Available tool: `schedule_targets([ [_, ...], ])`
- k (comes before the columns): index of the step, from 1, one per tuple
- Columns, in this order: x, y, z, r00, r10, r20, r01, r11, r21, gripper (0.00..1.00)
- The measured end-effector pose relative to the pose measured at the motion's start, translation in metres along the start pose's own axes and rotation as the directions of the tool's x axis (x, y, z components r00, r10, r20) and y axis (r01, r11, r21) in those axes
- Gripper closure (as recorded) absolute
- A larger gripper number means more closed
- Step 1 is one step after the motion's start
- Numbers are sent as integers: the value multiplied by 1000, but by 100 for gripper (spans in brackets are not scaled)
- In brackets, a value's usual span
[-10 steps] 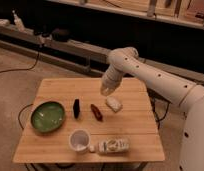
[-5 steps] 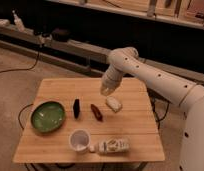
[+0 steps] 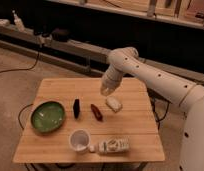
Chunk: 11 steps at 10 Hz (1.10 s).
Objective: Knock the eraser over
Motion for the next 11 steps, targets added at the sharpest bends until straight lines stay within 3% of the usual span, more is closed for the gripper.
schedule_targets([
  [11, 1, -1, 1, 1000, -8, 7, 7, 1000, 10, 92],
])
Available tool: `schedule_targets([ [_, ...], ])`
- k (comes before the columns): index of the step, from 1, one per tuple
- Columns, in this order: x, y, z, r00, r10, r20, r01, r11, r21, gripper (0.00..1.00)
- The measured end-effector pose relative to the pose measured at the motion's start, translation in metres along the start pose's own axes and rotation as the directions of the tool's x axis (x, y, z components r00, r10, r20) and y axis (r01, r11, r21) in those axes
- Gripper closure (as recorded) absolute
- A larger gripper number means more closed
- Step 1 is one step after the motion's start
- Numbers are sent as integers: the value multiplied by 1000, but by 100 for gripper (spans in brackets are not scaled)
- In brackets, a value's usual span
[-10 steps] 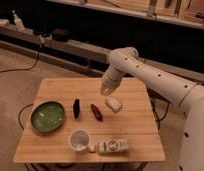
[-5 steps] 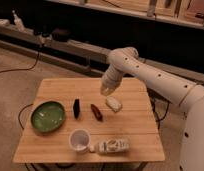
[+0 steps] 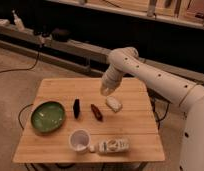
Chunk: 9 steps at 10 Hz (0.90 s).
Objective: Knock the eraser over
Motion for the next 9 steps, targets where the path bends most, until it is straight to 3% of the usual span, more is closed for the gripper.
schedule_targets([
  [2, 9, -15, 6, 999, -43, 22, 41, 997, 61, 92],
  [4, 27, -53, 23, 988, -145, 53, 136, 980, 146, 92],
  [7, 55, -84, 68, 962, -259, 92, 246, 960, 134, 92],
  [9, 64, -109, 98, 942, -322, 91, 310, 943, 125, 92],
])
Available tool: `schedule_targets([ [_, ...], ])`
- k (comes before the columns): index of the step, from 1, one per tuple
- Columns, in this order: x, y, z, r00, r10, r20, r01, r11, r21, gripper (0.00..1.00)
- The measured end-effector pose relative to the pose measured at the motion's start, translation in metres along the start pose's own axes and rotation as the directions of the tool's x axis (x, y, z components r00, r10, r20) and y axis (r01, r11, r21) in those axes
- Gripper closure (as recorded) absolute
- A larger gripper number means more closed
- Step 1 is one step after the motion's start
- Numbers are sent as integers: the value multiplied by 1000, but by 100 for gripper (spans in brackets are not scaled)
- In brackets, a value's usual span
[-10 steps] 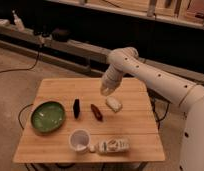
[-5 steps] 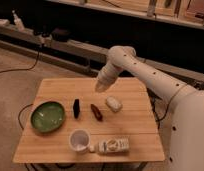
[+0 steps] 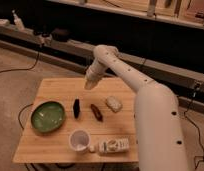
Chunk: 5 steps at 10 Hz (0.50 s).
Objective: Knock the eraser over
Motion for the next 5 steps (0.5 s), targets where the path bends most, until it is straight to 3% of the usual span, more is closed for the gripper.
schedule_targets([
  [2, 18, -26, 24, 999, -39, -16, 39, 999, 19, 92],
  [5, 19, -55, 43, 996, -94, -7, 94, 995, 31, 92],
])
